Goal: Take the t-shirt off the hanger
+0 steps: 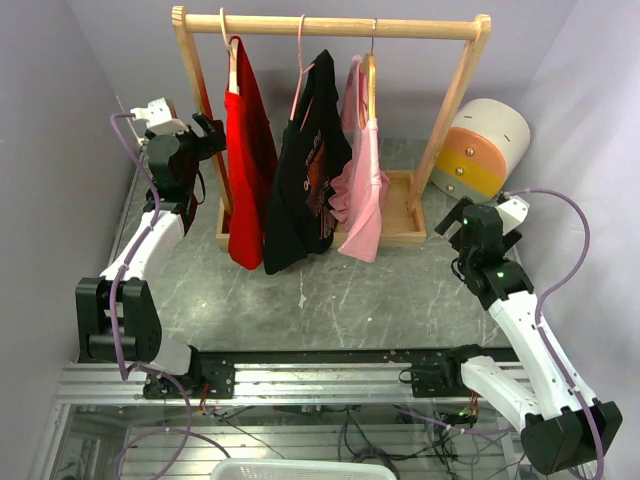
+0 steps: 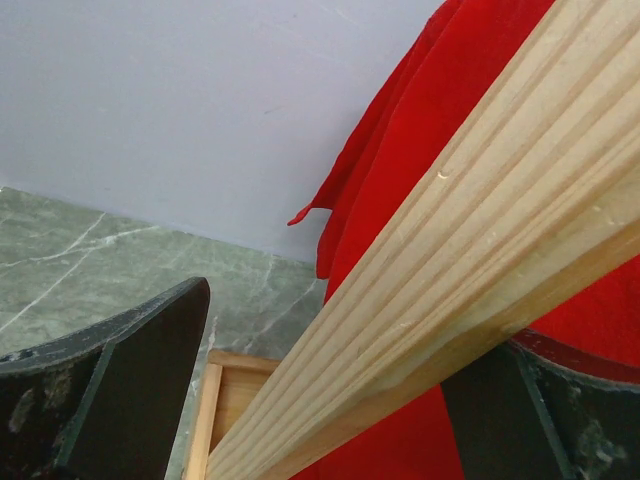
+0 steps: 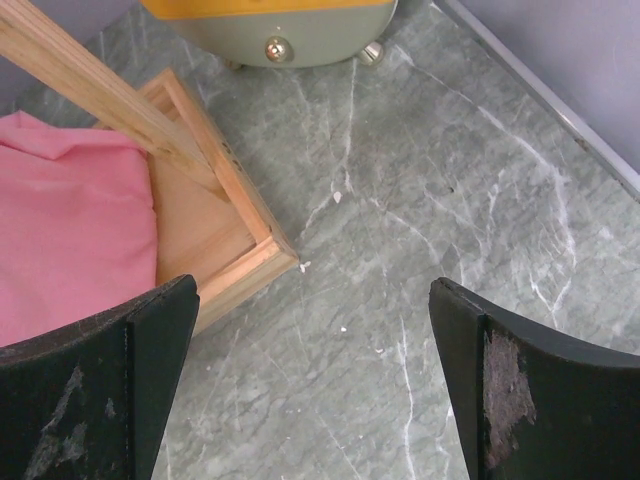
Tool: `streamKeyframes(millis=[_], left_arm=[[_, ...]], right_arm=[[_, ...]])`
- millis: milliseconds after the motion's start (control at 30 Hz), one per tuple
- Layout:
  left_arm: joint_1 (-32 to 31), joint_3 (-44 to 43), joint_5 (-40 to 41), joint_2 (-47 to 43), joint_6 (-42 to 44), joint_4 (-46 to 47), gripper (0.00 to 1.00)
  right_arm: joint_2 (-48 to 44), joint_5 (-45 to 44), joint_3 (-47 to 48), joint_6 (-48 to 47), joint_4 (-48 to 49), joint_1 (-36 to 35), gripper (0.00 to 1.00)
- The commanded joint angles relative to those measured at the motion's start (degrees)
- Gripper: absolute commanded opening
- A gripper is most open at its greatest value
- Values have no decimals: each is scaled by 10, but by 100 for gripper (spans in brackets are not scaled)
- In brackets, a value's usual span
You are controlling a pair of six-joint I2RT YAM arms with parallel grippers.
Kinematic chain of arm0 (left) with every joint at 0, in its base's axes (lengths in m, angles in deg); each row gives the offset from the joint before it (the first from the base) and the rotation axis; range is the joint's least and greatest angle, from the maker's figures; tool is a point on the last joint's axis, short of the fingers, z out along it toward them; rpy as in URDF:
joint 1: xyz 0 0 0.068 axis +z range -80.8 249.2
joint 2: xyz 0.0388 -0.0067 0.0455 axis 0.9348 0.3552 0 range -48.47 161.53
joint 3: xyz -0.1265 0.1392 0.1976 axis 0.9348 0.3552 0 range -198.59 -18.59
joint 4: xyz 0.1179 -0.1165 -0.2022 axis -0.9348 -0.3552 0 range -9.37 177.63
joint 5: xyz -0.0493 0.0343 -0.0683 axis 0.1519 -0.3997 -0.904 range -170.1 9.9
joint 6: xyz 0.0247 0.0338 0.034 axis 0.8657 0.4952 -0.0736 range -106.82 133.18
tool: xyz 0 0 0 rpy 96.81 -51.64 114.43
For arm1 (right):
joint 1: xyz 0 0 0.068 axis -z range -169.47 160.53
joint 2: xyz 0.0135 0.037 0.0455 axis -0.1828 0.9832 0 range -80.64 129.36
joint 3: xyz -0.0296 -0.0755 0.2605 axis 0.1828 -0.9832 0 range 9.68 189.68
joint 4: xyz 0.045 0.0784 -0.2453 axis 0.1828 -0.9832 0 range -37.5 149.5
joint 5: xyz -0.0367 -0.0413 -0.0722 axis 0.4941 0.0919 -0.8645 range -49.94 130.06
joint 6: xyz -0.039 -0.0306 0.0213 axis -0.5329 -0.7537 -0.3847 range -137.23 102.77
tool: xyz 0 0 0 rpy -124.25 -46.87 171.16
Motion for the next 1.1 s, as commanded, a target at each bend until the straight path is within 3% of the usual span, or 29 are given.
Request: streamKeyframes(millis=[0, 433, 767, 1067], left_arm=[[11, -10, 29, -4, -6, 9, 99], [11, -74, 4, 33, -3, -22, 99], [10, -186, -154, 37, 23, -62, 99], [8, -241, -102, -43, 58, -130, 99]], right_arm=[[-12, -22, 0, -11, 13, -3, 100], [7, -45, 6, -14, 11, -3, 100], [-36, -20, -23, -50, 51, -3, 100], [-28, -14, -12, -59, 50, -4, 100]])
